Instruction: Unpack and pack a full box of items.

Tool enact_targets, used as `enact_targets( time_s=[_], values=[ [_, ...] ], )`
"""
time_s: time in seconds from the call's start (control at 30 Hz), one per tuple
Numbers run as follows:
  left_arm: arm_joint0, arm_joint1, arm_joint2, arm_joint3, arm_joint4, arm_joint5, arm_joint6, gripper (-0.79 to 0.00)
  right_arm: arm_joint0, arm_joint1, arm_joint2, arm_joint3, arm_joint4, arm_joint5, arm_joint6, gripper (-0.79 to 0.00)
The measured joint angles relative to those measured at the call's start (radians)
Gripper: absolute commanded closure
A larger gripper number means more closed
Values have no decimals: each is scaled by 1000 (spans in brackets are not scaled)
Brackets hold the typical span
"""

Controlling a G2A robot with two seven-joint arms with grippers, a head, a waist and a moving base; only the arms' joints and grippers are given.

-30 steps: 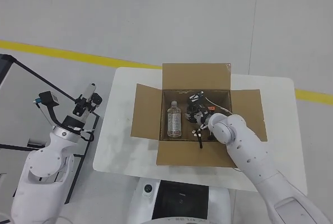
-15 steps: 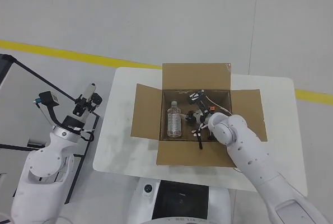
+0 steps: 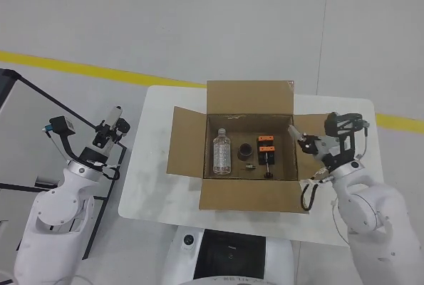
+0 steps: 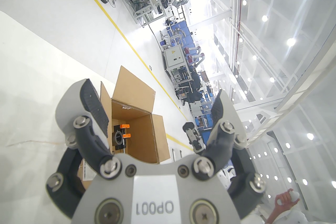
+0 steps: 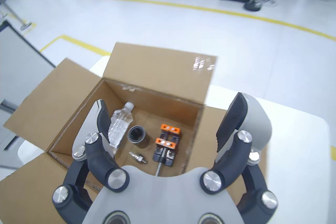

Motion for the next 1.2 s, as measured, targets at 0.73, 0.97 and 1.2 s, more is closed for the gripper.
enact_targets(
  time_s=[0.73,0.97,1.2],
  values=[
    [0,0,0,0,0,0,0,-785,-426,-21,213,254,72,-36,-286,-785],
    [0,0,0,0,0,0,0,-785,-461,-20,184,235,-207,61,-321,-785],
    [0,0,0,0,0,0,0,-785,-438,-22,56,190,-584,179,-332,-785]
  ],
)
